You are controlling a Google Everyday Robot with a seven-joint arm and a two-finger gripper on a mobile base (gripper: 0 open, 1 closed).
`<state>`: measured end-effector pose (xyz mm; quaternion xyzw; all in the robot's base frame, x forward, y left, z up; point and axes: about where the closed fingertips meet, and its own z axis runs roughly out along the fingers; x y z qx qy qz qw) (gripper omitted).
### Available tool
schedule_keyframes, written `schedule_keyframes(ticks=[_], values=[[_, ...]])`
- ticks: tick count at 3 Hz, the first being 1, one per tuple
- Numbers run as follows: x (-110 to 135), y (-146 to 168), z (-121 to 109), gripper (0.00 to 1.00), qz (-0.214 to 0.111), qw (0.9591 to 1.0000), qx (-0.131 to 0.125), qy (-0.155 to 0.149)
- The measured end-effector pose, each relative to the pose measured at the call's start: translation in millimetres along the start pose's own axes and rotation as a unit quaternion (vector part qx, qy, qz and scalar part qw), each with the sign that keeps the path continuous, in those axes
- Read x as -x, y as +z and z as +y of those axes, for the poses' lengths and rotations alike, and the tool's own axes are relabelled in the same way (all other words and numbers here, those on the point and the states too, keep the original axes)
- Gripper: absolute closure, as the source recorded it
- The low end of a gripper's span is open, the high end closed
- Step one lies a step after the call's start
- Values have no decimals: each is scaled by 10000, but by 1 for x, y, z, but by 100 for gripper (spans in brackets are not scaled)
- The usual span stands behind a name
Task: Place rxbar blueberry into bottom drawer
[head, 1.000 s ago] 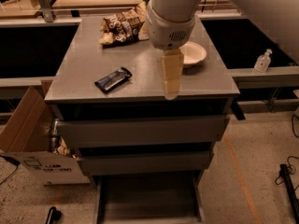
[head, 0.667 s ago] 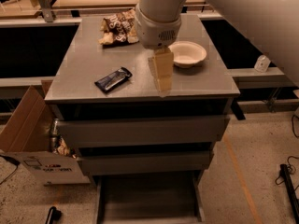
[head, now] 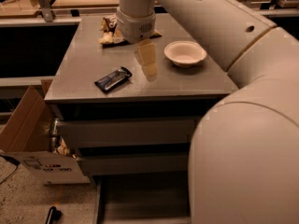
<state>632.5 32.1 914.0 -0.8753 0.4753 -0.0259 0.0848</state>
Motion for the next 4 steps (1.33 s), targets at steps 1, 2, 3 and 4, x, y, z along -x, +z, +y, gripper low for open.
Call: schedule_keyframes(ticks=[1, 2, 3, 4], values=[[-1, 21, -24, 0, 115, 9996, 120, -220], [1, 40, -32, 0, 172, 9988, 263, -379], [15, 67, -28, 2, 69, 9970, 459, -616], [28, 81, -24, 24, 1, 9950, 617, -782]])
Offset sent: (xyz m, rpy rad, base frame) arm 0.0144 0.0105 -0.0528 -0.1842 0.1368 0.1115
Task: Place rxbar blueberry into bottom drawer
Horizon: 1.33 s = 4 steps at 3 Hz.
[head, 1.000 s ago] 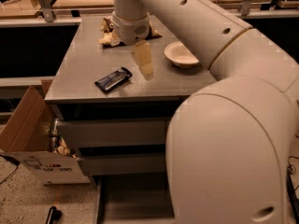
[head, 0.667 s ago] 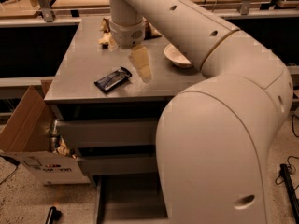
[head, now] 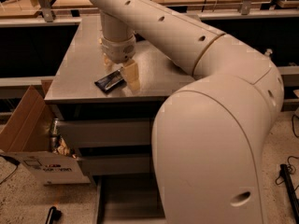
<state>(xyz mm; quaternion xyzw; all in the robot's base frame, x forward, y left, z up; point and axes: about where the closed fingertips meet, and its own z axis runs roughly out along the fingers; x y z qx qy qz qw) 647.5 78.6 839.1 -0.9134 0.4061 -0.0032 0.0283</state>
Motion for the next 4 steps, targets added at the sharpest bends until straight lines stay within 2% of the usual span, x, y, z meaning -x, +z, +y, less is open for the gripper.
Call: schedule_keyframes(ticks=[1, 2, 3, 4], values=[[13, 10, 2, 47, -164, 9997, 88, -178], [15, 5, 2, 78, -202, 9995, 80, -214], [15, 5, 2, 99, -202, 9995, 80, -214], [15, 4, 2, 100, -203, 9995, 79, -214]])
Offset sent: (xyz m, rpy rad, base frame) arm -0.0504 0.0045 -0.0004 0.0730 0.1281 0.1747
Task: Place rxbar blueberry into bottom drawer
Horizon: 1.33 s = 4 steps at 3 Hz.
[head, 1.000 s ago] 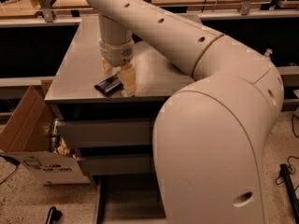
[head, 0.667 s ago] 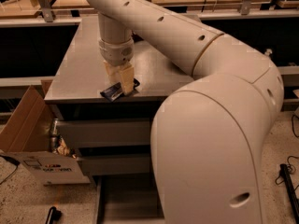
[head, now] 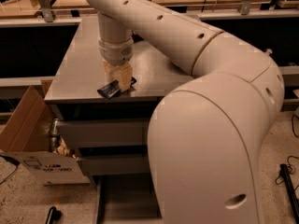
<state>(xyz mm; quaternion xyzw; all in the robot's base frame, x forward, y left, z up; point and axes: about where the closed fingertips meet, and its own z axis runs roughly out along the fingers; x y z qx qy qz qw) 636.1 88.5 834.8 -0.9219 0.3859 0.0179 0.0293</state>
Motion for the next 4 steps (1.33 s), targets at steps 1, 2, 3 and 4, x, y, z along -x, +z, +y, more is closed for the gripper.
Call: schedule_keyframes(ticks=[1, 2, 3, 4], values=[[14, -34, 33, 100, -664, 9943, -742, 379], [52, -76, 77, 100, -1338, 9766, -1541, 682], [66, -83, 128, 100, -1966, 9484, -1939, 1562], [40, -63, 205, 100, -2158, 9091, -1678, 3144]])
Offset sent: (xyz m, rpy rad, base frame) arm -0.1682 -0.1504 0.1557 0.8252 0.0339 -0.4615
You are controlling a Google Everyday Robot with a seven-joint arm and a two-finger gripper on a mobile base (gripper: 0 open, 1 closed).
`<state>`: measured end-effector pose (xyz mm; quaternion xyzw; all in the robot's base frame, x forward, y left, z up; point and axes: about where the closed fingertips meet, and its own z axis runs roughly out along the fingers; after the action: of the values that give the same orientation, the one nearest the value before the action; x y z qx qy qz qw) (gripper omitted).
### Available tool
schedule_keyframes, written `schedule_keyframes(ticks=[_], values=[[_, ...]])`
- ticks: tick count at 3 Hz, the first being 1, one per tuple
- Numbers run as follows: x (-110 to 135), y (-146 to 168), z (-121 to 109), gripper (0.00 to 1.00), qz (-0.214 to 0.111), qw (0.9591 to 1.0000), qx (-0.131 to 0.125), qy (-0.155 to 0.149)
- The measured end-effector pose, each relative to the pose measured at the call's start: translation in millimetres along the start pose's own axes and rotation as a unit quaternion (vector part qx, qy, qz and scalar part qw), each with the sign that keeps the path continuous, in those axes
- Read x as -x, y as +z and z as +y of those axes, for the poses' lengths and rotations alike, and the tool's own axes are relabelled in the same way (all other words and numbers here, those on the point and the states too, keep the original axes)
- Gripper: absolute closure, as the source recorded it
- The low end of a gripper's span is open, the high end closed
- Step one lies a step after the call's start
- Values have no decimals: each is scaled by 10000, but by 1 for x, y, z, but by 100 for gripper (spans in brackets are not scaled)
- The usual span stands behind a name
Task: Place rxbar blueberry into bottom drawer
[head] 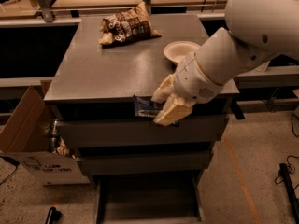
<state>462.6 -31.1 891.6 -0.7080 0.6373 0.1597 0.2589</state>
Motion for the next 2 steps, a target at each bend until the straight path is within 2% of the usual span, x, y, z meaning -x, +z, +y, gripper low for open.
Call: schedule_keyframes(ticks=[1, 2], values=[[-11, 0, 5, 100, 61, 9982, 14, 593], [-21, 18, 2, 100, -17, 9981, 142, 604]])
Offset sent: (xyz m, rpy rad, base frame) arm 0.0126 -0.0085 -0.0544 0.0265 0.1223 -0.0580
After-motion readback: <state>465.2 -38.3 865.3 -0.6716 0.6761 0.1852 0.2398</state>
